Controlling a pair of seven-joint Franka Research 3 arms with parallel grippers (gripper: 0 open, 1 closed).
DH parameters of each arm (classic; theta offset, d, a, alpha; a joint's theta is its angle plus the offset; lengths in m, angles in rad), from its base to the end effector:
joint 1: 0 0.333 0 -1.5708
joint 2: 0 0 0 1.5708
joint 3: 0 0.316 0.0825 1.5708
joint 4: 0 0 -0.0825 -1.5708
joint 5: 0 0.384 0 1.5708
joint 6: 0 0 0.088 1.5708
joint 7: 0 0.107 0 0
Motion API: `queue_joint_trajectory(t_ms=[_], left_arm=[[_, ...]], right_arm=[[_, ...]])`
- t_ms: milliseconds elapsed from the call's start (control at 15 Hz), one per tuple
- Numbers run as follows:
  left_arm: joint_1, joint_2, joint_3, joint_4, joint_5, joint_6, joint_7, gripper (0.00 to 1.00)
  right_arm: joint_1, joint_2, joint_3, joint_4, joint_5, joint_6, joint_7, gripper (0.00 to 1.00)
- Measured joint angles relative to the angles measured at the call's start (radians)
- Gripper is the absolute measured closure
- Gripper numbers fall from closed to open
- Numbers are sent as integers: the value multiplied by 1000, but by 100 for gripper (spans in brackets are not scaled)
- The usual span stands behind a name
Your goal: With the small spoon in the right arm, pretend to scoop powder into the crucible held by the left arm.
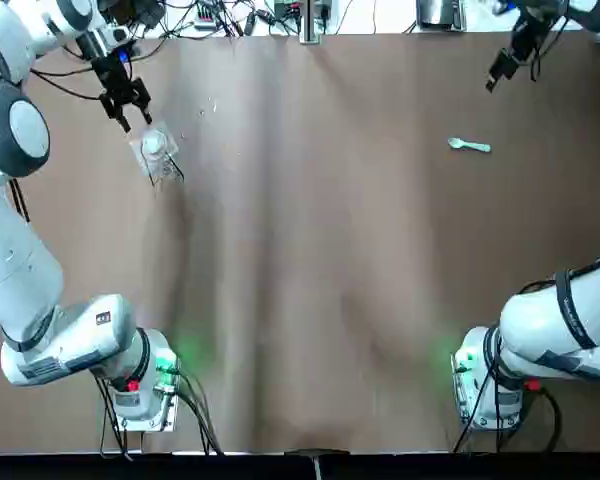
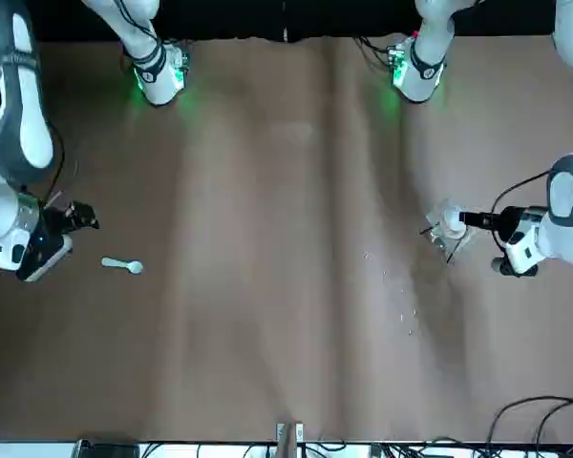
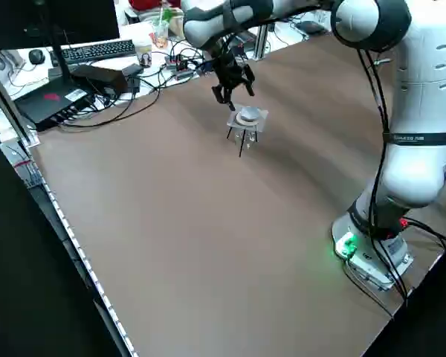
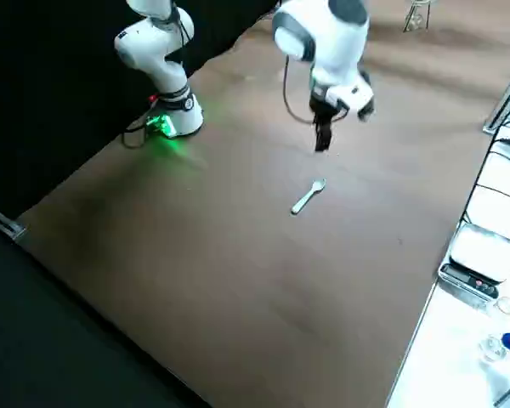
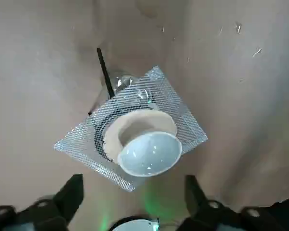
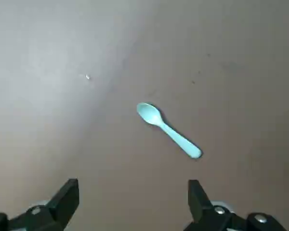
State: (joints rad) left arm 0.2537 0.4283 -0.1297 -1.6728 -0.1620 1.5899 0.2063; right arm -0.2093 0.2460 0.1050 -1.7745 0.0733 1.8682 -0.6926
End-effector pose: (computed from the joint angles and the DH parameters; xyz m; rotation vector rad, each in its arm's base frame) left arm 0.6012 0.0647 0.3308 2.7722 -0.0545 -0.6616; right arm 0.6063 -0.0617 0.4088 -2.8757 -0.8274 0.1542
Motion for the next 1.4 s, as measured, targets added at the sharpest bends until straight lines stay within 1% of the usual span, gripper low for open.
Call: queue_joint_trajectory(t_ms=[67, 133, 267, 333, 400, 467, 533, 600, 667, 800, 867, 1067, 1200, 1333, 1400], left_arm=[[0, 8, 0, 0, 0, 0, 0, 12], [0, 14, 0, 0, 0, 0, 1, 23], [0, 20, 0, -3, 0, 0, 1, 27], [0, 21, 0, -7, 0, -1, 1, 35], [0, 21, 0, -13, 0, -1, 1, 40], [0, 21, 0, -19, 0, -1, 1, 40], [0, 21, 0, -23, 0, -1, 1, 44], [0, 22, 0, -27, 0, -1, 1, 45], [1, 25, 0, -31, 0, -1, 1, 48], [2, 30, 0, -31, 0, 0, 1, 50], [2, 33, 0, -31, 0, 0, 1, 50], [2, 40, 0, -31, 0, 0, 1, 52], [2, 42, 0, -31, 0, 2, 1, 53], [2, 44, 0, -31, 0, 10, 1, 54], [2, 47, 0, -31, 0, 12, 1, 54]], right_arm=[[-21, 14, -1, -24, 0, 33, -44, 0], [-37, 28, -1, -41, 0, 58, -73, 0], [-48, 60, -1, -56, 0, 91, -109, 2], [-48, 77, 1, -56, 0, 103, -152, 2], [-47, 93, 4, -56, 0, 116, -212, 10], [-47, 110, 5, -57, 0, 131, -287, 12], [-47, 127, 4, -57, 0, 150, -374, 13], [-47, 145, 3, -57, -8, 171, -463, 14], [-49, 180, 0, -57, -62, 205, -599, 16], [-50, 214, -1, -57, -105, 228, -663, 18], [-50, 227, -1, -57, -120, 237, -687, 22], [-52, 261, -1, -64, -132, 292, -752, 24], [-61, 280, -2, -101, -133, 373, -790, 27], [-70, 293, -3, -155, -134, 461, -807, 27], [-71, 297, -4, -175, -134, 483, -811, 27]])
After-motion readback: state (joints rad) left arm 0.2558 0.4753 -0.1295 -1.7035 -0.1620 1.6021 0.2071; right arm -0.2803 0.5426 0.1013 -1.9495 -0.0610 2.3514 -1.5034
